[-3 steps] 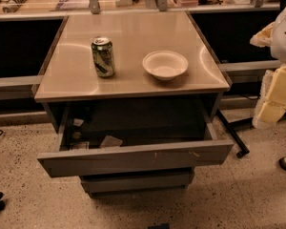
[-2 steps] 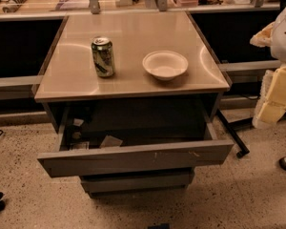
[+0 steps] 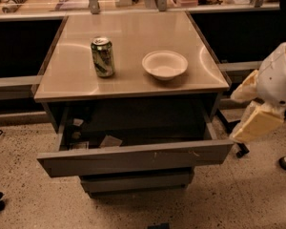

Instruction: Close top drawer

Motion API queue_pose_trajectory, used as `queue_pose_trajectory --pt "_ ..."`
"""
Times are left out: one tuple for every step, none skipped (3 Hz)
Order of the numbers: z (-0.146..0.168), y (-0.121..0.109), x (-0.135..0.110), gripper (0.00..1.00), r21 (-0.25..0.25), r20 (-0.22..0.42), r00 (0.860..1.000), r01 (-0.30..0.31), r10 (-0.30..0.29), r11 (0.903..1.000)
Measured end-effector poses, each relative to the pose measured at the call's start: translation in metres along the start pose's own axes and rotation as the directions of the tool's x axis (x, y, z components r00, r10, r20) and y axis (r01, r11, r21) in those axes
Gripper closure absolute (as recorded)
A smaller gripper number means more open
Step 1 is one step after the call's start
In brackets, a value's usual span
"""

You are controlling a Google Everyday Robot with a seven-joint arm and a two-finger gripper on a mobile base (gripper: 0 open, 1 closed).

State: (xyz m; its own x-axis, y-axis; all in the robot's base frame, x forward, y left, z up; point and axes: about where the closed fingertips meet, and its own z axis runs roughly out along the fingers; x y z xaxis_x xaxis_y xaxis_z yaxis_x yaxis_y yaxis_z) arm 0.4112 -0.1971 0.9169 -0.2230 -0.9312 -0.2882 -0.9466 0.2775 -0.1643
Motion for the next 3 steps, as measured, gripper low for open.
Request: queue_pose_trajectory --pt "0.053 0.024 0.007 0.63 -0.061 0.067 0.998 -0.018 0.022 0.9980" --pt "0.116 0.045 0.016 0.87 -0.127 0.130 0.990 -0.045 0.061 0.9909" --pt "0.120 0.045 0.017 1.00 -0.125 0.130 0.989 -0.048 0.065 0.9910"
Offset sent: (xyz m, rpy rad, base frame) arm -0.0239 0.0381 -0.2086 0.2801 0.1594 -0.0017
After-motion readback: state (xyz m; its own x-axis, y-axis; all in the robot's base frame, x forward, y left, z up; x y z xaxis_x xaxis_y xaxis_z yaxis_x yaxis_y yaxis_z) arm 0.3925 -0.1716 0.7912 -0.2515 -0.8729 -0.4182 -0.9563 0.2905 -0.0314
